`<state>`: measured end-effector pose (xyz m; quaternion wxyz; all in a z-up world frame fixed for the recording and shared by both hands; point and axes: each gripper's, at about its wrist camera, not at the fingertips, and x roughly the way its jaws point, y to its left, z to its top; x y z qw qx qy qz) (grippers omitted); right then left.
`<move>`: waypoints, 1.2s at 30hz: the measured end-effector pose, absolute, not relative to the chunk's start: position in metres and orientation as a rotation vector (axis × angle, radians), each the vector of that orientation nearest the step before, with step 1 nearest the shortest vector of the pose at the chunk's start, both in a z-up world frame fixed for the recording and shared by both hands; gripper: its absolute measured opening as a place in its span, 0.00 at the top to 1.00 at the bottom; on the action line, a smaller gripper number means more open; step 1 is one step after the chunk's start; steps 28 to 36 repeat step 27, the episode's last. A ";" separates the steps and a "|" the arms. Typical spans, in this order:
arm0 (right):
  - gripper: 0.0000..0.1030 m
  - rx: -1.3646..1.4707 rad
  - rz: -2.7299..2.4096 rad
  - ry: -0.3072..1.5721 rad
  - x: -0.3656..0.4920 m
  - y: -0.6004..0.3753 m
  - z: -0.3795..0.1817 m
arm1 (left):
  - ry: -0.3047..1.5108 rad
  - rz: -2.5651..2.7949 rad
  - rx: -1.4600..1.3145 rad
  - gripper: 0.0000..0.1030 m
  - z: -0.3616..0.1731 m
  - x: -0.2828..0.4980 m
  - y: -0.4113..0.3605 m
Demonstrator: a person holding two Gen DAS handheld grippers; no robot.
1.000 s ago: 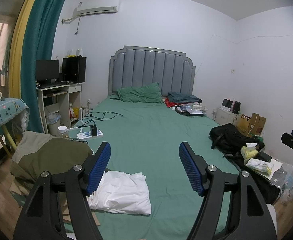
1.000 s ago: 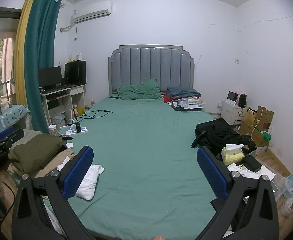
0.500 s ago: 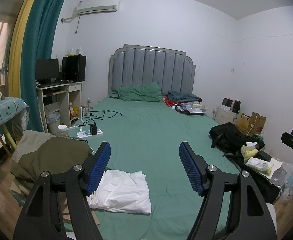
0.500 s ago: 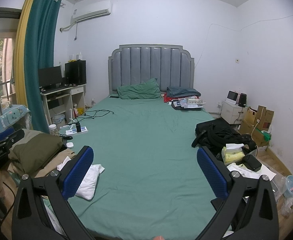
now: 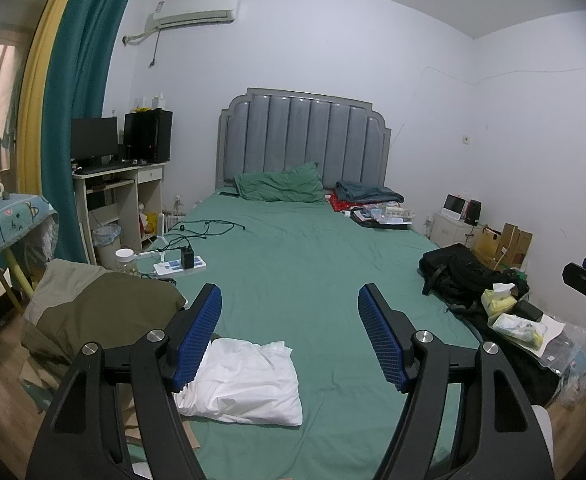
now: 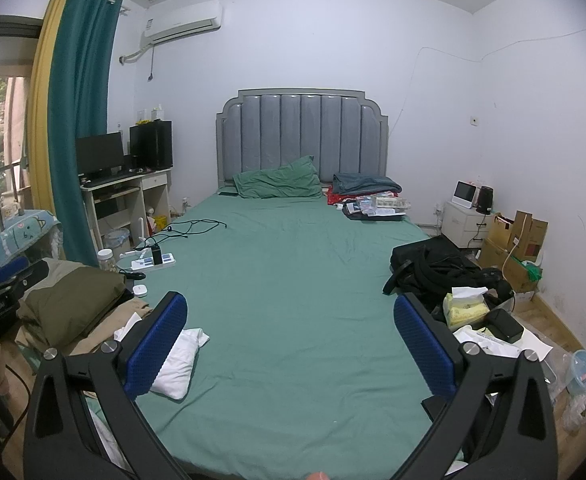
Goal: Fold large clothes
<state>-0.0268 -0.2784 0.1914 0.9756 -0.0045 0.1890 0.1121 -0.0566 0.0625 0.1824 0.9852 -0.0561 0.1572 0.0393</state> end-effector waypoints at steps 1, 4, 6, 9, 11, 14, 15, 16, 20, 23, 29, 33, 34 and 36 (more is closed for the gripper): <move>0.01 -0.010 0.227 0.382 -0.027 -0.279 0.191 | 0.315 0.079 -0.112 0.28 0.182 -0.057 0.063; 0.01 -0.009 0.226 0.384 -0.027 -0.282 0.192 | 0.313 0.078 -0.112 0.28 0.183 -0.057 0.063; 0.01 -0.008 0.223 0.384 -0.028 -0.282 0.193 | 0.316 0.079 -0.111 0.28 0.183 -0.056 0.063; 0.01 -0.005 0.224 0.384 -0.028 -0.283 0.194 | 0.314 0.079 -0.111 0.28 0.183 -0.056 0.063; 0.01 -0.006 0.222 0.386 -0.028 -0.282 0.193 | 0.315 0.079 -0.114 0.28 0.183 -0.056 0.063; 0.01 -0.007 0.220 0.391 -0.029 -0.278 0.194 | 0.319 0.078 -0.113 0.28 0.182 -0.056 0.064; 0.01 -0.008 0.222 0.391 -0.029 -0.278 0.195 | 0.322 0.078 -0.113 0.28 0.182 -0.056 0.064; 0.01 -0.008 0.222 0.389 -0.029 -0.277 0.195 | 0.324 0.078 -0.113 0.28 0.181 -0.056 0.065; 0.01 -0.010 0.223 0.391 -0.028 -0.274 0.194 | 0.324 0.078 -0.113 0.28 0.179 -0.056 0.066; 0.01 -0.009 0.223 0.391 -0.029 -0.273 0.194 | 0.323 0.074 -0.114 0.28 0.178 -0.056 0.066; 0.01 -0.009 0.223 0.391 -0.028 -0.274 0.195 | 0.324 0.074 -0.114 0.28 0.178 -0.057 0.067; 0.01 -0.009 0.223 0.391 -0.028 -0.274 0.195 | 0.324 0.074 -0.114 0.28 0.178 -0.057 0.067; 0.01 -0.009 0.223 0.391 -0.028 -0.274 0.195 | 0.324 0.074 -0.114 0.28 0.178 -0.057 0.067; 0.01 -0.009 0.223 0.391 -0.028 -0.274 0.195 | 0.324 0.074 -0.114 0.28 0.178 -0.057 0.067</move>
